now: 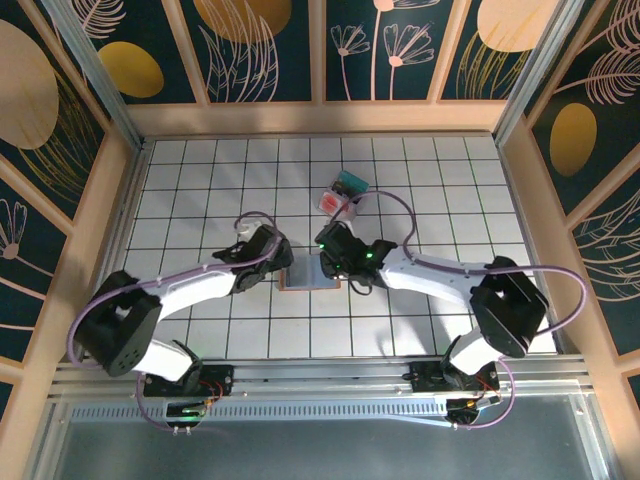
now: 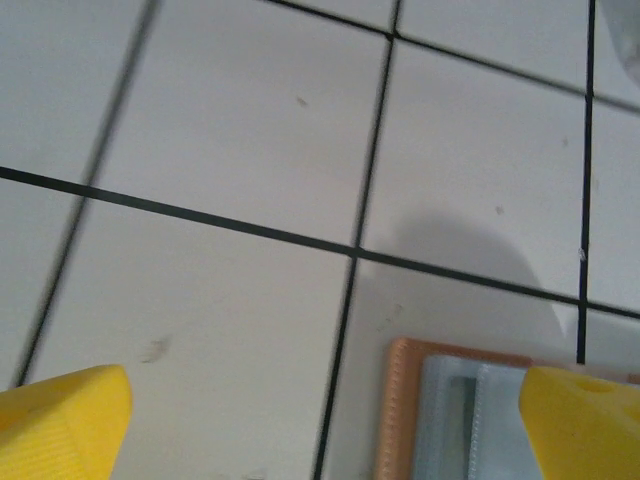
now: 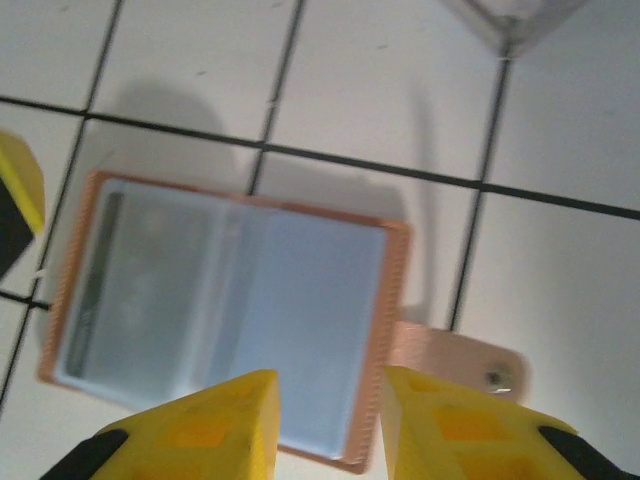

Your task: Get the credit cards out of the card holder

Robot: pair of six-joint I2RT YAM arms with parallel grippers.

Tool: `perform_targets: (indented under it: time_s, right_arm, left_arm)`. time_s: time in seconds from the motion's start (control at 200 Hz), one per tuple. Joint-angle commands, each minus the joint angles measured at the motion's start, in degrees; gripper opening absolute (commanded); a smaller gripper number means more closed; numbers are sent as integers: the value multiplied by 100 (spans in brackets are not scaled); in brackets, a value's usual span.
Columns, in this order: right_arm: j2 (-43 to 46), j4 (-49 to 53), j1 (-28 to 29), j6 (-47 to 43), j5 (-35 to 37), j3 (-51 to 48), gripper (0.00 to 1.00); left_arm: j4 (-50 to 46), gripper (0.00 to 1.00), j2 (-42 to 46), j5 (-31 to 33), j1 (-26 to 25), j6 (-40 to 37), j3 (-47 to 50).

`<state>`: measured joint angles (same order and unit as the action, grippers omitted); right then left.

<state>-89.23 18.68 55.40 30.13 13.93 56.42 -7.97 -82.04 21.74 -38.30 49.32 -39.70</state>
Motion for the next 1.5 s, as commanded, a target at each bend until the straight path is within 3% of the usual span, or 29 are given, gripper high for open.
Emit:
perform_targets:
  time_s: [0.0,0.245,0.45,0.951,1.291,1.496]
  right_arm:
    - [-394,267,339,234,323,487,32]
    - [-1510,599,777,327,428,1445,35]
    - [-2060,672,789,297,477,1905,45]
    - [-2520,389,669,204,-94,1723,54]
    - [-2070,104,436,174,-310,1174,26]
    - [-1702,74,354,81,-81,1195,20]
  left_arm:
    - [-62,99,519,171,394,302,440]
    - [-47,99,1258,263,879,260,855]
    - [39,99,1393,265,930,286,1016]
    - [199,99,1179,40,939,345,1044]
    - [205,99,1237,-81,942,151,917]
    - [278,99,1459,-306,941,-176,821]
